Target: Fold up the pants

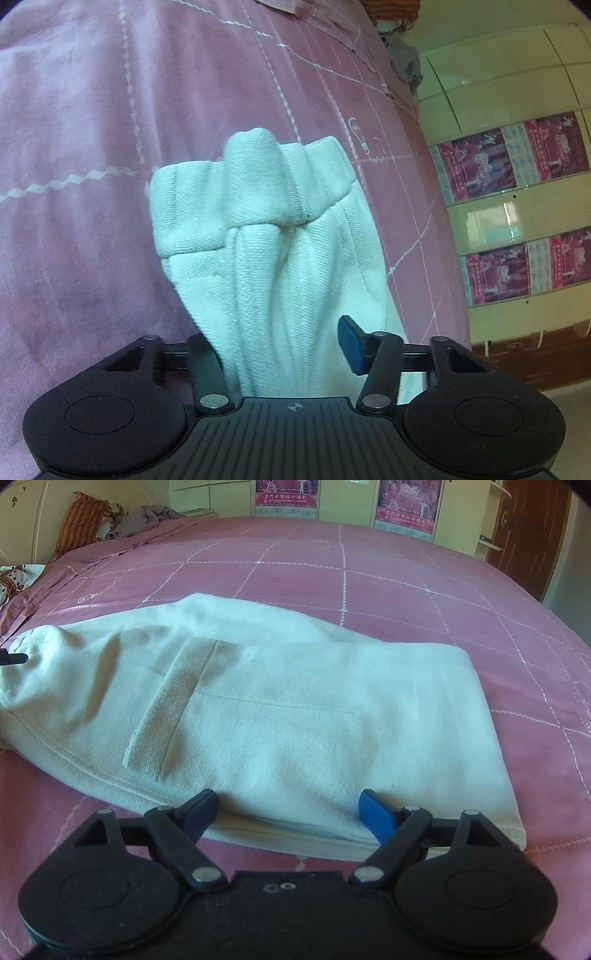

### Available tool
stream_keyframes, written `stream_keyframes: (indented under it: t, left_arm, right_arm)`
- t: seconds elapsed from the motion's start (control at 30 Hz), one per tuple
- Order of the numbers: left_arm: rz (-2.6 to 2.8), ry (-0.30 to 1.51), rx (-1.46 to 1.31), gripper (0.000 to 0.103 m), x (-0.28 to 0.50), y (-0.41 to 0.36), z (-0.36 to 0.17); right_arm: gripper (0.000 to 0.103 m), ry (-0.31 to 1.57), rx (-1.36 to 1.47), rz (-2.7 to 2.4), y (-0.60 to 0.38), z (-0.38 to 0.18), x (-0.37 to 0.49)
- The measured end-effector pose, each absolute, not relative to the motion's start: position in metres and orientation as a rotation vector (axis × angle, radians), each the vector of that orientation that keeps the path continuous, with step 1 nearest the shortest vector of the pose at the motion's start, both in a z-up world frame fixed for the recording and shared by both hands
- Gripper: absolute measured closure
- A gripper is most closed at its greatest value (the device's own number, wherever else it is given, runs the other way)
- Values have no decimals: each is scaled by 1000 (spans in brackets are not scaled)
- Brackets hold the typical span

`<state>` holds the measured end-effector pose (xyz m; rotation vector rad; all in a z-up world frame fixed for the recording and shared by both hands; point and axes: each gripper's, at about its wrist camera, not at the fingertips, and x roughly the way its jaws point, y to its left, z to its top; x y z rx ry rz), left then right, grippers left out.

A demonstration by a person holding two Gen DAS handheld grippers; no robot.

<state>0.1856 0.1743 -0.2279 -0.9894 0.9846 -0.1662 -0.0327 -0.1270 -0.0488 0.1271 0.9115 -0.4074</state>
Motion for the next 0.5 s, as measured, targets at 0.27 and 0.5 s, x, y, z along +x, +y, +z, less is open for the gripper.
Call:
stream_keyframes:
  t: [0.27, 0.5]
  left_arm:
    - [-237, 923, -863, 84, 187, 163, -198]
    - [-437, 791, -620, 84, 193, 108, -123]
  right_arm:
    - [31, 900, 147, -396, -132, -40, -32]
    - [42, 835, 205, -503, -162, -20, -29]
